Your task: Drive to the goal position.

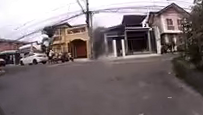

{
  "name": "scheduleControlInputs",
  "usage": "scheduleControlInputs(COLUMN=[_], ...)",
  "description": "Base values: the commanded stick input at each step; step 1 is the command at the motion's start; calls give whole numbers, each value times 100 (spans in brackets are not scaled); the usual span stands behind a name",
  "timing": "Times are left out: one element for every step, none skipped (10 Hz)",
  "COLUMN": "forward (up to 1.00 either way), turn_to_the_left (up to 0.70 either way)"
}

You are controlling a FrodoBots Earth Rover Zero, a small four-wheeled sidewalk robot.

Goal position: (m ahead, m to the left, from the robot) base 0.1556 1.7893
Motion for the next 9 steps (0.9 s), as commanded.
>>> scheduleControlInputs(forward=[6, 6, 6, 6, 6, 6, 6, 6, 6], turn_to_the_left=[-10, -11, -12, -12, -11, -11, -11, -12, -12])
